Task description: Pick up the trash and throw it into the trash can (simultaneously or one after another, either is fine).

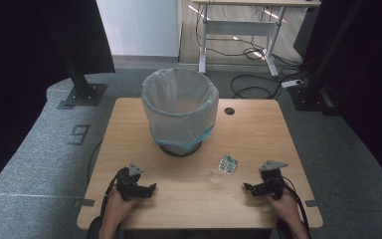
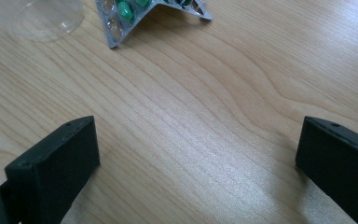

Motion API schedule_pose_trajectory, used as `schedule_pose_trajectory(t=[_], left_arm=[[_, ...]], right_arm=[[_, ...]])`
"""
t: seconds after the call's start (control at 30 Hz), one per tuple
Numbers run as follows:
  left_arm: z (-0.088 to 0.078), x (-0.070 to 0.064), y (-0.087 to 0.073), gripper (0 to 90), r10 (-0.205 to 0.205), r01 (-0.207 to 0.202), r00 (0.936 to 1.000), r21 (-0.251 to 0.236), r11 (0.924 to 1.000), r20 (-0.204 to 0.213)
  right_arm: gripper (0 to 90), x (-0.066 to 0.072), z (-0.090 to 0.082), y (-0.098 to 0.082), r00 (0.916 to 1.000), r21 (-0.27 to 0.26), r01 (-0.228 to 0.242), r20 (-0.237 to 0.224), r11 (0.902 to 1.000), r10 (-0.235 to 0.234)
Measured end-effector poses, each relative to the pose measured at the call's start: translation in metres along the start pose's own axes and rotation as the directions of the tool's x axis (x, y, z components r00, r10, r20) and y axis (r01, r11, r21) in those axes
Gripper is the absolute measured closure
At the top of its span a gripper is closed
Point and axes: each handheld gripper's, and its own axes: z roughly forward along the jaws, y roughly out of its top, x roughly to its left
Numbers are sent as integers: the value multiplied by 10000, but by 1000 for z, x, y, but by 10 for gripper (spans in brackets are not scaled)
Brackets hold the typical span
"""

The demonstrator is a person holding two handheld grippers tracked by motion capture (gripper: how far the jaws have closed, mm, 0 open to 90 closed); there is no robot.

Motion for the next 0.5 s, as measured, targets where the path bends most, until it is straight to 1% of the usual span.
schedule_pose_trajectory(t=[0.13,0.5], left_arm=[[0,-1,0,0,-73,73,10000,3,10000,-57],[-1,-1,-1,0,-81,81,9999,1,10000,-61]], right_arm=[[0,0,0,0,10000,0,-3,1,10000,3],[0,0,0,0,10000,-1,-11,7,10000,11]])
